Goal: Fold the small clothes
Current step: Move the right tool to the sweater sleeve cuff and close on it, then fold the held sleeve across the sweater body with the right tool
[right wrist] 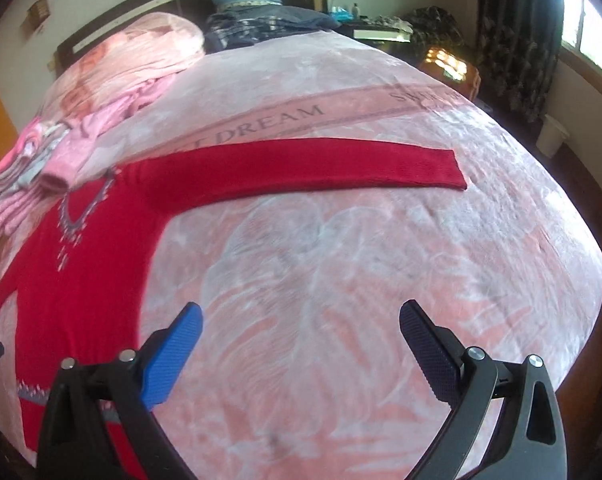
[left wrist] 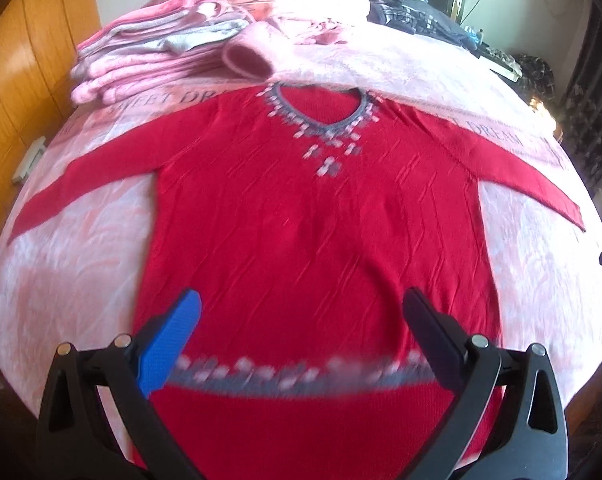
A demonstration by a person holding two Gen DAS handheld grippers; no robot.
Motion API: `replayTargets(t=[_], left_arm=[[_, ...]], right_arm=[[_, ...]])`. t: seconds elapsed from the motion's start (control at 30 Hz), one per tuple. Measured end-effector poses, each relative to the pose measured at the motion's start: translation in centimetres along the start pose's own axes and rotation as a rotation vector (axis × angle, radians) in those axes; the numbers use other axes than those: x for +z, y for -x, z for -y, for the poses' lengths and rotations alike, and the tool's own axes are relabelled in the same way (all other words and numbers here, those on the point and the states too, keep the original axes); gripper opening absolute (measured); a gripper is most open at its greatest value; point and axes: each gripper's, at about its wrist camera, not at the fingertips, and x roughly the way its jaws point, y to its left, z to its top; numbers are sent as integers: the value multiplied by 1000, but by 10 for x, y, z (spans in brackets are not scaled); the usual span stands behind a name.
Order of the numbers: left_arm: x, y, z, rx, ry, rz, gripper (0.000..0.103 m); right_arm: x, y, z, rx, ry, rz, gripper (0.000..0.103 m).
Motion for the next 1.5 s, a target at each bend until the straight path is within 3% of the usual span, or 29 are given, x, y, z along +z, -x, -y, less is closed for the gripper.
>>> replayTargets(t=[0.1, 0.23, 0.43, 0.63, 0.77, 0.83, 0.87, 0.9, 0.93, 1.0, 1.13, 1.2, 1.3, 1.5], left_arm=[[32, -21, 29, -19, -2, 14, 100], [66, -47, 65, -26, -17, 27, 100], [97, -82, 104, -31, -40, 25, 100], [100, -110, 108, -2, -35, 4, 100], [96, -126, 105, 18, -44, -29, 100], [94, -131, 102, 22, -45, -38, 100], [92, -131, 101, 23, -44, -38, 100], [91, -131, 99, 21, -42, -38, 100], [90, -131, 98, 21, -39, -37, 100], [89, -131, 95, 20, -34, -37, 100], [88, -130, 85, 13, -22, -41, 100], [89, -130, 78, 20, -15, -35, 100], [90, -135, 64, 34, 3, -42, 100], [85, -164, 40, 49, 3, -115, 100]], right_arm=[[41, -30, 47, -23, -63, -29, 99], [85, -68, 96, -123, -65, -43, 99], [130, -136, 165, -61, -177, -153, 97], [139, -189, 211, 21, -270, -262, 86], [140, -195, 215, 29, -271, -244, 82], [142, -196, 208, -20, -228, -247, 66], [144, -198, 204, -33, -209, -247, 63], [145, -197, 201, -32, -196, -242, 51], [145, -195, 199, -13, -192, -237, 24], [148, -193, 199, 73, -235, -237, 10], [155, -172, 182, 78, -168, -151, 9], [154, -167, 185, 86, -196, -130, 9], [145, -174, 194, -8, -198, -165, 9], [146, -190, 172, -92, -180, -155, 9]])
